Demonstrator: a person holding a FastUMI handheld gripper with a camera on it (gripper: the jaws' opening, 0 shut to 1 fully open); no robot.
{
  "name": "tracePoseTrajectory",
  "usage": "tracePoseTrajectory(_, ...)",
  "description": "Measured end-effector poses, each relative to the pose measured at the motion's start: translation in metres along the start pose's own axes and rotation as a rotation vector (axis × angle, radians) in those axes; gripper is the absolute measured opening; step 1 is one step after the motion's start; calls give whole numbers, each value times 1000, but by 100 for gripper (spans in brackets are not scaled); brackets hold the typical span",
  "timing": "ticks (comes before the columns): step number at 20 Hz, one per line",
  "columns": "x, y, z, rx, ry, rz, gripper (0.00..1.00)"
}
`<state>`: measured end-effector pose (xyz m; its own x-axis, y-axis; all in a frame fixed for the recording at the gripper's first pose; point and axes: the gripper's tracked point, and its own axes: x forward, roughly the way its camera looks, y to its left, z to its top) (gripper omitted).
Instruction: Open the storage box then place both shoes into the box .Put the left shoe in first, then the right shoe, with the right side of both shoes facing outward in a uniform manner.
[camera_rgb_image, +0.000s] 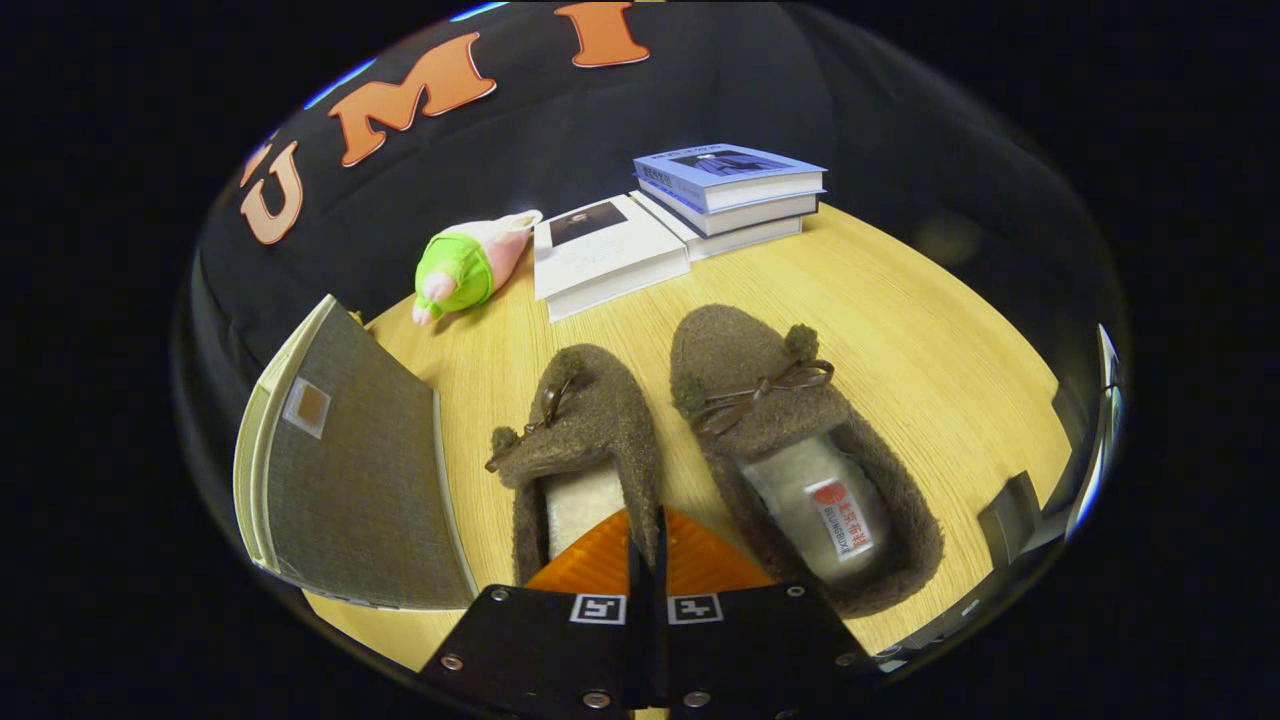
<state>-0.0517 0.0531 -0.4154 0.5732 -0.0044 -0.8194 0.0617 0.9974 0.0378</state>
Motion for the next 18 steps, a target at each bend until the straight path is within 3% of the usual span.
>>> tracePoseTrajectory(5,-17,18,24,29,-23,55,1)
tracePoseTrajectory(18,-109,77,144,49,-231,156,1)
